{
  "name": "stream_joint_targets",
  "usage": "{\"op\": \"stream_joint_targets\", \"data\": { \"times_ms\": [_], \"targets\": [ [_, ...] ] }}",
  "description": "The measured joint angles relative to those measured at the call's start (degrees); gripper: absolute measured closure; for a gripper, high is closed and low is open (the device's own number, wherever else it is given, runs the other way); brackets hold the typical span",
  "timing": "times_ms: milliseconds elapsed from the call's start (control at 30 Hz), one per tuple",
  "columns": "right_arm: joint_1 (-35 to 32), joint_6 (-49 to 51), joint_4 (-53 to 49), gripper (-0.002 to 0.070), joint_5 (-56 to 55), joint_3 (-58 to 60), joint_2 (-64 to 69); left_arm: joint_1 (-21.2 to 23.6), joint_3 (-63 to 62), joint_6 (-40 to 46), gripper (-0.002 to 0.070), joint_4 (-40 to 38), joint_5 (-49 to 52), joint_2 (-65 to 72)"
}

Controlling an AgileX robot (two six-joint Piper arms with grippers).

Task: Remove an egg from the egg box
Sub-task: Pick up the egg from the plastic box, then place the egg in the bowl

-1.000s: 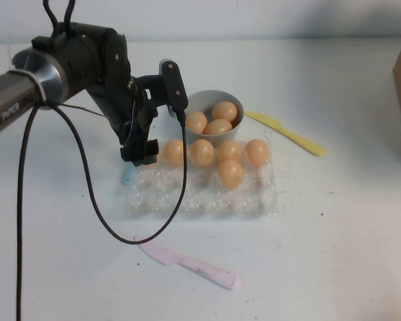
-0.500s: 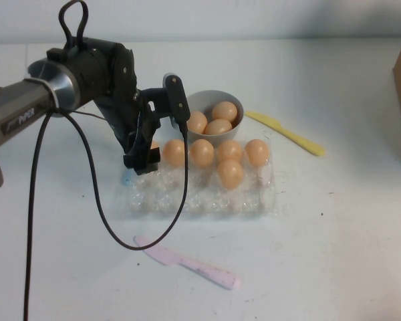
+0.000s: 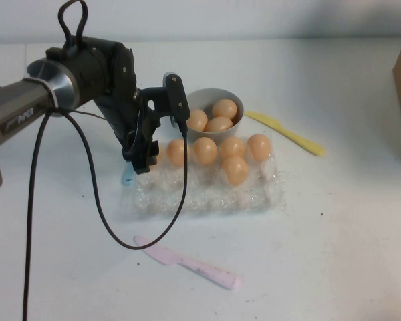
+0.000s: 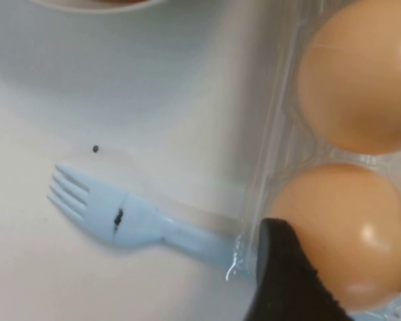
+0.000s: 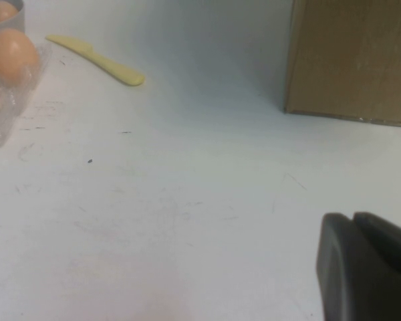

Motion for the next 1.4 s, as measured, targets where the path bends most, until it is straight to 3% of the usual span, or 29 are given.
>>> {"op": "stream_joint_targets", "data": {
  "times_ms": [600, 1033, 1400],
  "targets": [
    [0.0, 0.0, 0.0, 0.0694, 0.0, 0.0, 0.0, -1.3, 0.0, -0.5, 0.0357, 1.5, 1.1, -8.2],
    [0.0, 0.0, 0.0, 0.0694, 0.0, 0.0, 0.0, -4.0, 0.0, -13.7, 0.0357, -5.6, -30.7, -3.2],
    [0.0, 0.0, 0.0, 0.0694, 0.0, 0.0, 0.0, -4.0, 0.0, -16.6, 0.0351, -8.5, -37.5, 5.0]
  ]
}}
